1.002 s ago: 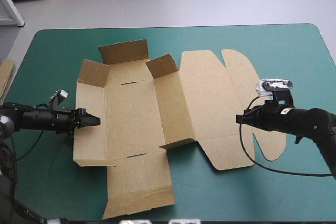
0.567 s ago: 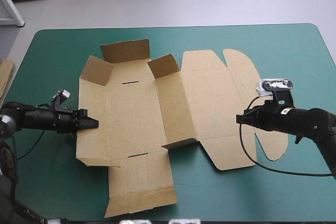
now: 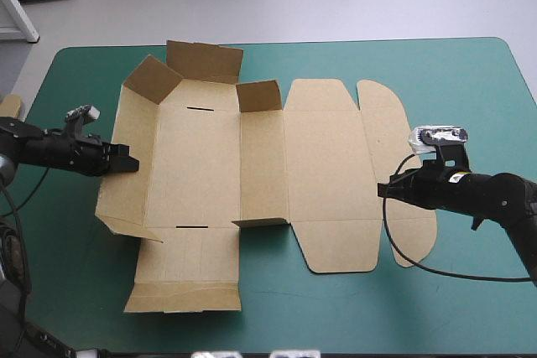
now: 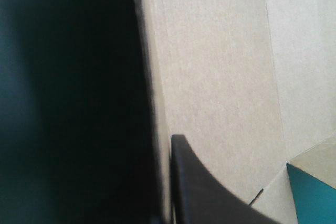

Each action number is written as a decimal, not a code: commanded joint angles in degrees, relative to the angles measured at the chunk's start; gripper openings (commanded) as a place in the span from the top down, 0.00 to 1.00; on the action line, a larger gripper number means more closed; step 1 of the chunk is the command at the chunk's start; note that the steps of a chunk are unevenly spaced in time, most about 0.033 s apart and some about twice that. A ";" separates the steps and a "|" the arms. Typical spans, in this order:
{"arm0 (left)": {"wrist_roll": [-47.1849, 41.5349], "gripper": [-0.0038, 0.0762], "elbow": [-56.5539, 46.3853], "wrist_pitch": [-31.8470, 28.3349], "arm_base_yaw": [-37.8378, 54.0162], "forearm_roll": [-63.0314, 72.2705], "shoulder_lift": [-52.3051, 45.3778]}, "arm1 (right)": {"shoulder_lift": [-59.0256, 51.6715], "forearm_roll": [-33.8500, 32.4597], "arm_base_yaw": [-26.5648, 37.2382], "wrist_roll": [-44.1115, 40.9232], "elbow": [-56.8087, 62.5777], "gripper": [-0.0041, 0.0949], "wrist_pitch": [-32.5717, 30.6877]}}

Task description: Fold the box

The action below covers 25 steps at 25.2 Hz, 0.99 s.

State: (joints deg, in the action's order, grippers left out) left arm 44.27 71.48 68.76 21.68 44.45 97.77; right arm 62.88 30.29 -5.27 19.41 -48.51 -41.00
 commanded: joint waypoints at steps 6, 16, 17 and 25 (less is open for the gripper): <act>-6.37 0.96 20.71 -2.23 -15.76 -16.02 5.36 | -0.90 1.57 0.00 0.65 -1.85 0.98 1.27; -9.49 0.96 36.66 -3.90 -26.45 -31.57 14.56 | -0.90 1.91 0.00 0.65 -1.85 0.98 -0.18; -9.49 0.96 36.91 -4.10 -27.50 -33.93 14.56 | -0.90 1.91 0.00 0.65 -1.85 0.98 -0.31; -9.37 0.96 36.91 -5.79 -33.72 -44.01 13.69 | -0.90 1.91 0.00 0.41 -1.85 0.98 -0.42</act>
State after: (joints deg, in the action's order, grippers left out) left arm 34.66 106.48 65.46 -10.02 2.74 115.76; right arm 62.88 30.40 -5.27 19.41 -48.51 -42.98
